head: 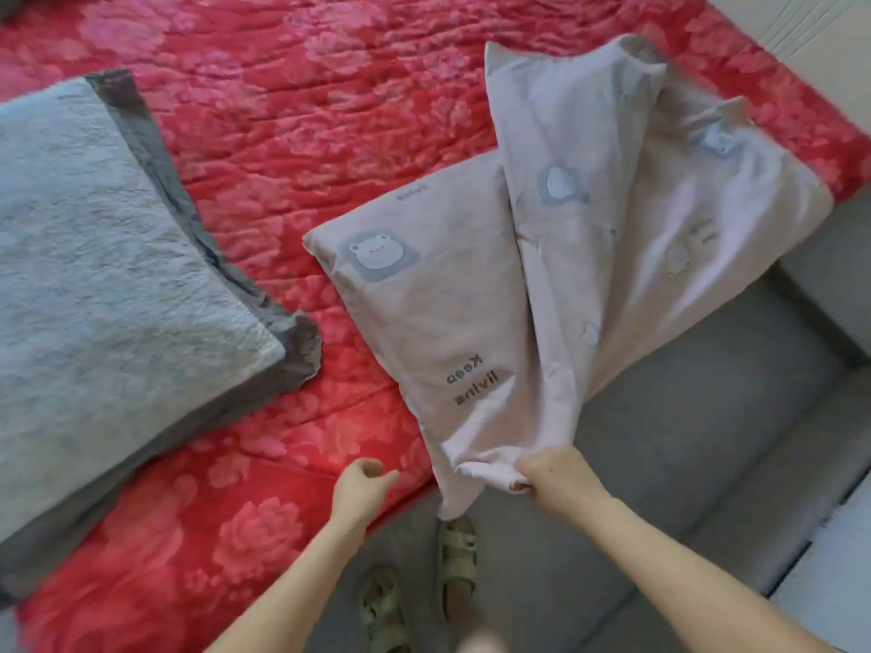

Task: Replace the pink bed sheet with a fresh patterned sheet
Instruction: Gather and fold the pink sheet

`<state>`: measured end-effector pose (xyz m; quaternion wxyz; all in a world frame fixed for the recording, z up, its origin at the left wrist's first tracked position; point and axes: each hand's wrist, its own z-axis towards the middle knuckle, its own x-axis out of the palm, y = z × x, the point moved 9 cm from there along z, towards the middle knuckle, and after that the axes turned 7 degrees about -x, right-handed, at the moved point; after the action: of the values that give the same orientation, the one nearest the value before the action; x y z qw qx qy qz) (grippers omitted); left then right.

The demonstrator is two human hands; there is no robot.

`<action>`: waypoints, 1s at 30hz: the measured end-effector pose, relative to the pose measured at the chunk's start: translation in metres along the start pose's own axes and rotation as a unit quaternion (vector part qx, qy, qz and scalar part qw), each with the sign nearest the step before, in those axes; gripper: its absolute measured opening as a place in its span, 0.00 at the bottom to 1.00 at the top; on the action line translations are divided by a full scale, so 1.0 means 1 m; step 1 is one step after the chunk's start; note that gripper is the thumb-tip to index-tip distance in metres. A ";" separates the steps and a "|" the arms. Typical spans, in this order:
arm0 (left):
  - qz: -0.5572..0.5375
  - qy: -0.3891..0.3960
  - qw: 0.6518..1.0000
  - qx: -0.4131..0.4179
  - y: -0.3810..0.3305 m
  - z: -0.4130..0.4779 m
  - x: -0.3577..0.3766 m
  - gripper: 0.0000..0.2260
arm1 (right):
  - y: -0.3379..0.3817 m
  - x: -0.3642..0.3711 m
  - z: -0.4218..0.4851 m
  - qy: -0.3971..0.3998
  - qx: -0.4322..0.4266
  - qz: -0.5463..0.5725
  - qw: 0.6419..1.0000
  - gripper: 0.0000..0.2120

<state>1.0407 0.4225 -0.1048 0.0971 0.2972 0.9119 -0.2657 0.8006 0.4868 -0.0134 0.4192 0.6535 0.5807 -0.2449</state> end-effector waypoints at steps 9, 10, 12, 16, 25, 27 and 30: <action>-0.135 0.082 0.987 0.008 0.037 0.012 0.124 0.03 | -0.010 0.022 -0.046 -0.234 -0.066 0.033 0.969 0.13; -0.133 0.070 0.988 0.018 0.035 0.012 0.126 0.05 | -0.010 0.026 -0.046 -0.255 -0.068 0.027 0.964 0.13; -0.149 0.084 0.984 0.040 0.028 0.003 0.130 0.07 | -0.004 0.036 -0.044 -0.272 -0.064 0.007 0.960 0.12; -0.203 0.178 0.963 0.021 0.012 -0.035 0.144 0.12 | 0.019 0.058 -0.040 -0.271 -0.061 -0.061 0.959 0.07; -0.067 0.245 0.966 0.057 -0.058 -0.098 0.135 0.09 | 0.020 0.042 -0.072 -0.281 0.081 0.039 0.956 0.21; -0.037 0.250 0.964 0.084 -0.077 -0.109 0.134 0.09 | 0.009 0.013 -0.081 -0.355 0.110 0.071 0.926 0.09; 0.055 0.123 0.958 0.252 -0.132 -0.129 0.094 0.14 | -0.010 -0.054 -0.104 -0.400 0.122 0.080 0.905 0.12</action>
<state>0.8845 0.4485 0.0279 -0.0795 0.3917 0.8026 -0.4428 0.7625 0.5431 0.0825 0.5515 0.5908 0.2763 -0.5201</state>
